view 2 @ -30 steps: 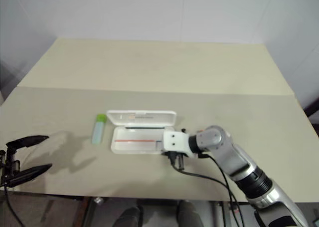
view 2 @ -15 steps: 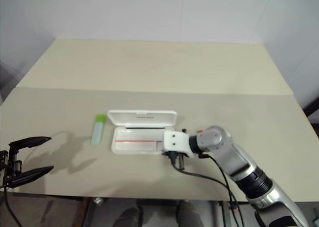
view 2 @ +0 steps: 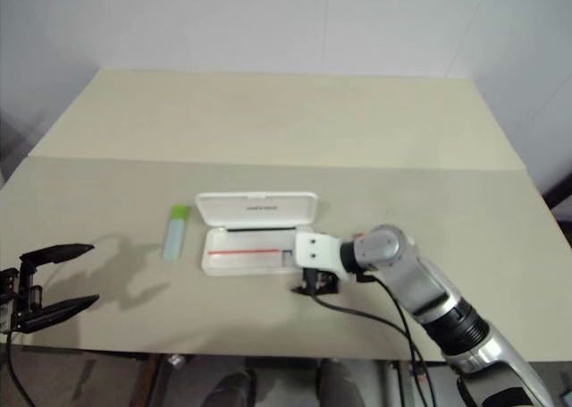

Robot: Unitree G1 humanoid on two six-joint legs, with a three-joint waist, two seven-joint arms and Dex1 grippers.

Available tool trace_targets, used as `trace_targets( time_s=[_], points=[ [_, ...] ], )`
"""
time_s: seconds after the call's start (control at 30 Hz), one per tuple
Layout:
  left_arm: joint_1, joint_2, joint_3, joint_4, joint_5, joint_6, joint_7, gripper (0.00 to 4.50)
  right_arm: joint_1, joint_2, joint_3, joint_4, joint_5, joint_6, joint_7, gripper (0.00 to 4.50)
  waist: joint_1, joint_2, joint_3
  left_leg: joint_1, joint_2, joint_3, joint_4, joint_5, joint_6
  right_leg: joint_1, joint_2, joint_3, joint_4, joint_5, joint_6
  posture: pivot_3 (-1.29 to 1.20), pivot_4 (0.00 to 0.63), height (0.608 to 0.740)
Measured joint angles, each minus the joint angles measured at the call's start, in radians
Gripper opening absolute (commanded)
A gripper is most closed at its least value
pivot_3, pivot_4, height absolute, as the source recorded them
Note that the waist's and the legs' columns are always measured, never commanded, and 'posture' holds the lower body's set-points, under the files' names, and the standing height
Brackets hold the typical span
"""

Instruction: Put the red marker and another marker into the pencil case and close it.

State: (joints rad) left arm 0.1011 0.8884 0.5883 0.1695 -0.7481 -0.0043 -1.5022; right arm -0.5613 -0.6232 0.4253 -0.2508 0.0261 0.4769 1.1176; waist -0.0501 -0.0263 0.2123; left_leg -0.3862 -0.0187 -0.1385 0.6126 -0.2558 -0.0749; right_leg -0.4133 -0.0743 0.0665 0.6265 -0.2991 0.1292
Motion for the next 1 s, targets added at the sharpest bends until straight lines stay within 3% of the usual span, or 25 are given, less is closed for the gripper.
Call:
trace_targets(
  time_s=[0.4, 0.77, 1.0],
  points=[
    [-0.003, -0.020, -0.007, -0.037, 0.008, -0.017, 0.002, 4.50, 0.022, -0.012, -0.185, 0.041, 0.193, -0.104, 0.075, 4.45, 0.001, 0.000, 0.000, 0.000, 0.000, 0.000, 0.000, 0.000, 0.000, 0.001, 0.000, 0.000, 0.000, 0.000, 0.000, 0.00, 0.150, 0.740],
    [-0.124, -0.063, -0.018, -0.082, -0.073, 0.002, 0.001, 4.50, 0.010, -0.162, -0.251, 0.163, 0.163, -0.146, 0.091, 4.45, 0.015, 0.000, 0.000, 0.000, 0.000, 0.000, 0.001, 0.000, 0.000, 0.001, 0.001, 0.000, 0.000, 0.000, 0.000, 0.00, 0.150, 0.740],
    [-0.147, -0.053, -0.129, -0.068, -0.076, -0.002, 0.000, 4.50, 0.028, -0.197, -0.251, 0.172, 0.125, -0.072, 0.029, 4.45, 0.020, 0.001, 0.000, 0.000, 0.000, 0.000, 0.001, 0.000, 0.000, 0.001, 0.000, 0.000, 0.000, 0.000, 0.000, 0.00, 0.150, 0.740]
  ],
)
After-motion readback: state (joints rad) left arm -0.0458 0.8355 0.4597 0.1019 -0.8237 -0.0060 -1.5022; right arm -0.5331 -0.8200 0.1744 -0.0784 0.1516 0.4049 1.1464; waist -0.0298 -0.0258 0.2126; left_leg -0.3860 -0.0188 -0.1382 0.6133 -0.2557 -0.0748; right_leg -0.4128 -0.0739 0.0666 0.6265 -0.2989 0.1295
